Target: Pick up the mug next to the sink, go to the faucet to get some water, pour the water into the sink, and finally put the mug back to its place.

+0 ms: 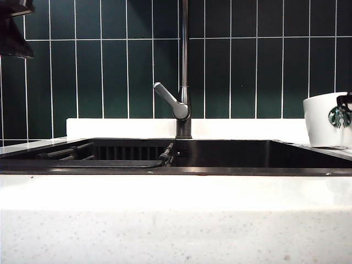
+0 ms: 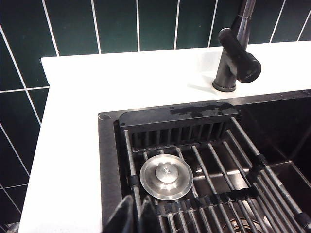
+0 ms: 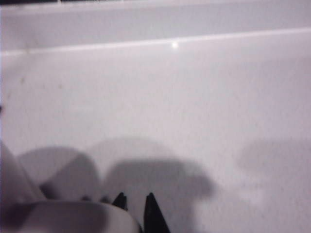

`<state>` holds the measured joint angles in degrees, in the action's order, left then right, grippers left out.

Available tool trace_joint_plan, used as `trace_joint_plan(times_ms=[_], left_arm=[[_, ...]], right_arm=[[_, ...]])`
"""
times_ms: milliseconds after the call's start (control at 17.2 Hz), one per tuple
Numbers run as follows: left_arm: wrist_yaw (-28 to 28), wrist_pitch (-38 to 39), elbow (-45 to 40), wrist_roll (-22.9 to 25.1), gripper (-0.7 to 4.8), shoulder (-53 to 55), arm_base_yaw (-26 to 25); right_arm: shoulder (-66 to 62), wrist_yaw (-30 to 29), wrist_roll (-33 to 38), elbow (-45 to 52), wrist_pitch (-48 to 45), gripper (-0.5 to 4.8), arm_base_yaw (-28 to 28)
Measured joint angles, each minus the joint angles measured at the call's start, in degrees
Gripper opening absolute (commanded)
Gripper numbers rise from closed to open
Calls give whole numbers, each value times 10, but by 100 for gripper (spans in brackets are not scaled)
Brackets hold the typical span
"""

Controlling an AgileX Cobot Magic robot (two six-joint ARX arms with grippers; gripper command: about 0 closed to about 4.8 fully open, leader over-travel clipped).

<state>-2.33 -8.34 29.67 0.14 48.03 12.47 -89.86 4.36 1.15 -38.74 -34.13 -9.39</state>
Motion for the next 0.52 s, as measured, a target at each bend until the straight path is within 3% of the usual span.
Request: trace_joint_plan(times_ms=[523], left_arm=[[0, 0, 0, -5, 25, -1, 0]], right_arm=[[91, 31, -30, 0, 162, 76, 0]])
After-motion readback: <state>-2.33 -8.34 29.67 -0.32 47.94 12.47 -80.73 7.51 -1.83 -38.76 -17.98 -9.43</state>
